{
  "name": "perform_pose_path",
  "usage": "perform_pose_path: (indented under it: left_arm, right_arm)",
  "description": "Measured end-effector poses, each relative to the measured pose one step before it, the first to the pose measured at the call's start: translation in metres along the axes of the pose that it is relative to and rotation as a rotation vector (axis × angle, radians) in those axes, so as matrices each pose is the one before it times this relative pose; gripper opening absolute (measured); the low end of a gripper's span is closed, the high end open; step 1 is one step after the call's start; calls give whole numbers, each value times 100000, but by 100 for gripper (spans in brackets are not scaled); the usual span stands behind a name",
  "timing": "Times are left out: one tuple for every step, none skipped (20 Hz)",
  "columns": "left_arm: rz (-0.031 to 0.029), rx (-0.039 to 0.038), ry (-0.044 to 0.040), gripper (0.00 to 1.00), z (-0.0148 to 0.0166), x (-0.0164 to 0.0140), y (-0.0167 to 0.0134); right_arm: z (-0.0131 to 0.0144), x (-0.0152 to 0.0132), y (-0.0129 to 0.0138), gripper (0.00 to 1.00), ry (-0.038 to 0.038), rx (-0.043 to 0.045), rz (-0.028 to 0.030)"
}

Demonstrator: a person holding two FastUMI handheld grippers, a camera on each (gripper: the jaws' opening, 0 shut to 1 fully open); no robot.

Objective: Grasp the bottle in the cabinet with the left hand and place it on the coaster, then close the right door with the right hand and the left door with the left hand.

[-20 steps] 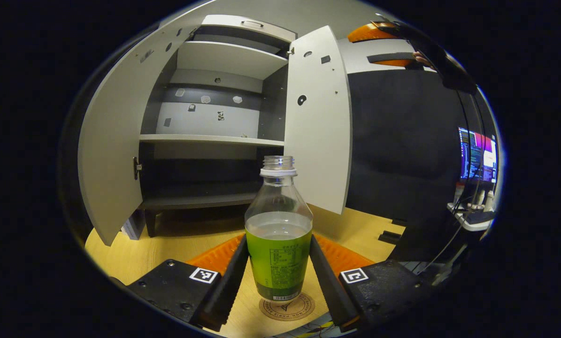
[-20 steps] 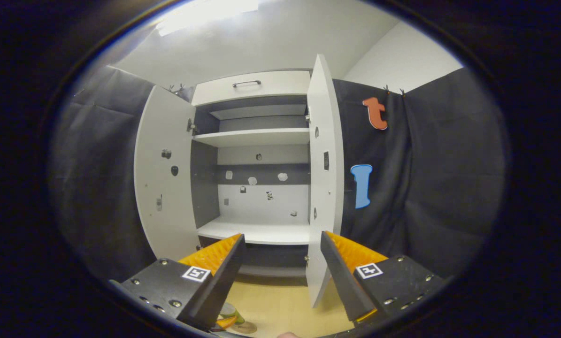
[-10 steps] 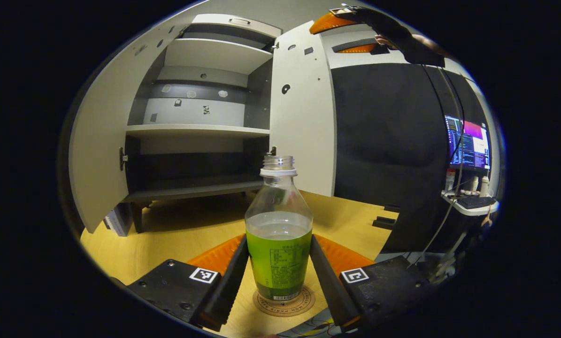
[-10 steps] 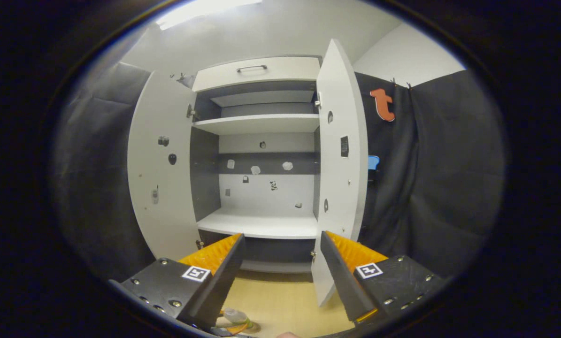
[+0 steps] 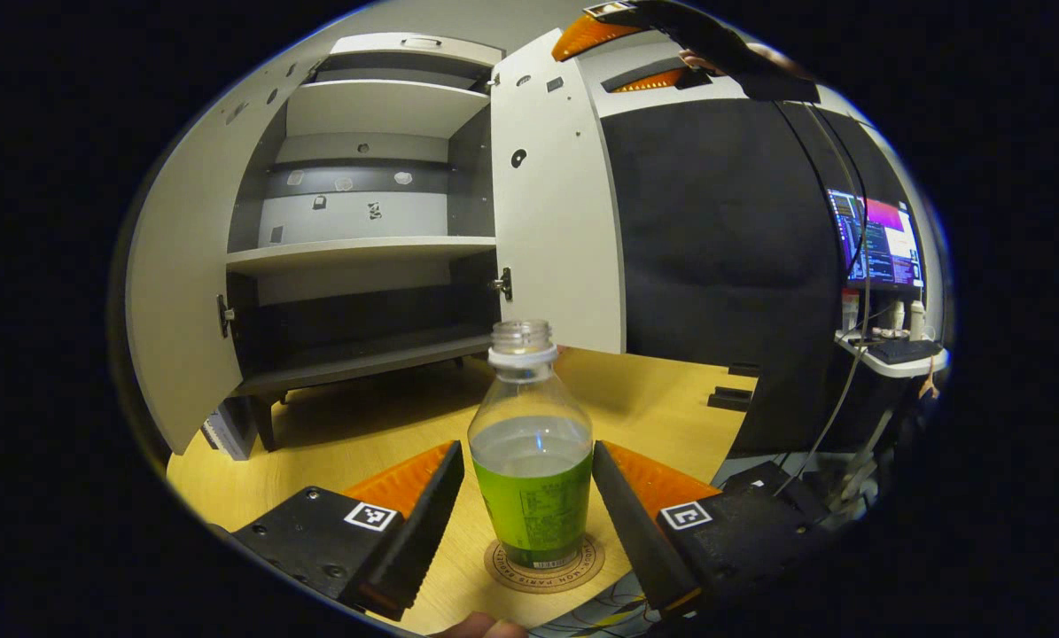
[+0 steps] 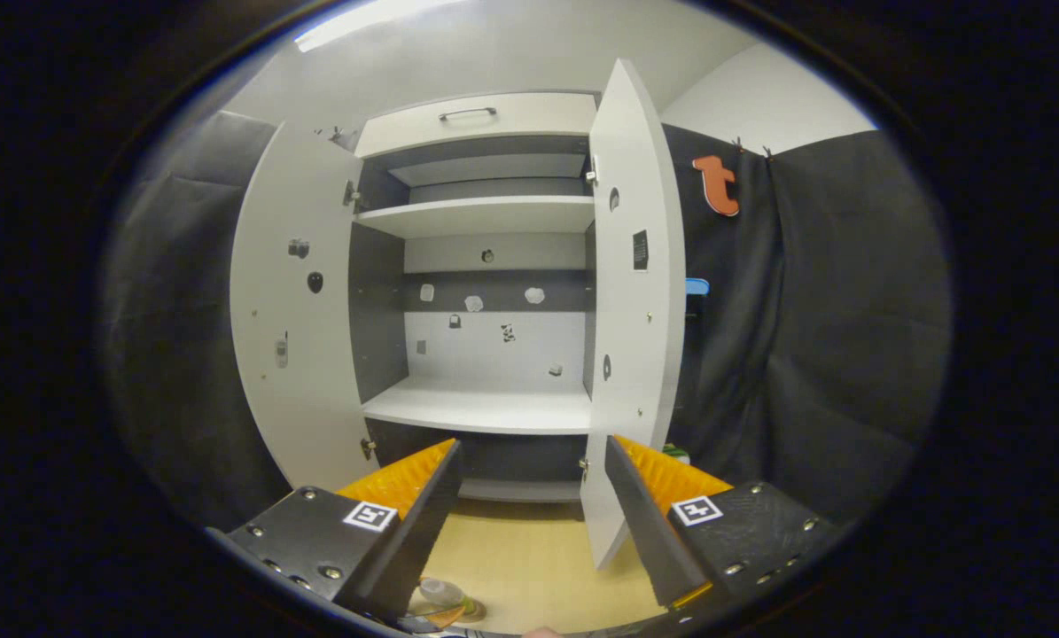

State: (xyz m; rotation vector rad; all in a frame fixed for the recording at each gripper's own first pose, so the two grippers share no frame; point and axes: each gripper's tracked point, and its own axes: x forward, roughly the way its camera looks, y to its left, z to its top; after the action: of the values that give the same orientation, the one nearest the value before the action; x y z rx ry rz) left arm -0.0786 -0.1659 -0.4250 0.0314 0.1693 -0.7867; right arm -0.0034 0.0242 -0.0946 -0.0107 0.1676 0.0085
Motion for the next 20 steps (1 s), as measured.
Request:
perform_pose_path:
  left_arm:
    - [241, -741, 182, 93, 625, -107, 147]
    - [-90, -368, 116, 94, 781, -28, -15]
    - [538, -100, -1023, 95, 1169, -13, 124]
    - [239, -163, -968, 95, 1155, 2, 76]
    - [311, -159, -1163, 95, 1288, 103, 75]
    - [287, -143, -1409, 95, 1375, 117, 116]
    - [-536, 558, -614, 94, 1245, 149, -56]
    - [534, 1191, -1190, 94, 1267, 124, 245]
    - [1136, 1045, -71, 95, 1147, 165, 464]
    - [1576, 693, -345, 94, 1047, -5, 503]
    - [1054, 206, -305, 95, 1333, 70, 325]
    - [152, 230, -1141, 94, 1416, 48, 245]
    - [616, 342, -2595, 95, 1786, 246, 265]
    - [425, 827, 370, 95, 1175, 124, 339]
    - [1255, 696, -1064, 95, 1117, 66, 405]
    - [1508, 133, -644, 95, 1334, 142, 521]
    - [565, -221, -1066, 96, 1322, 107, 181]
    - [1558, -8, -1382, 96, 1498, 156, 435]
    - [1838, 283, -267, 96, 1244, 27, 546]
    - [1715, 1080, -173, 97, 1198, -17, 443]
  right_arm:
    - [-37, -254, -224, 97, -138, 352, -157]
    - [-139, -293, -270, 97, -102, 381, -237]
    - [-69, -279, -340, 94, -109, -48, -227]
    - [9, -282, -391, 97, -467, -340, -515]
    - [74, -104, -429, 97, -185, -288, -439]
    - [-18, -300, -541, 97, -195, -152, -624]
    - [227, -199, -619, 97, -688, 91, -816]
    - [97, -303, -665, 97, -627, -30, -658]
    - [265, -130, -780, 97, -925, 63, -1254]
    - [157, -247, -849, 97, -941, 376, -874]
    - [187, -235, -711, 97, -561, 682, -627]
    - [251, -153, -945, 97, -814, 663, -975]
    - [295, -105, -935, 94, -529, -90, -1024]
    - [220, -125, -993, 97, -821, -990, -829]
    - [393, -101, -817, 97, -1120, -1495, 45]
    - [230, -219, -592, 97, -814, -1780, 835]
    - [260, -102, -800, 97, -1197, -1353, 432]
    - [128, 122, -959, 97, -252, -534, 252]
    - [185, 278, -954, 97, 228, -99, -429]
    - [-185, 93, -1359, 96, 437, 528, -1096]
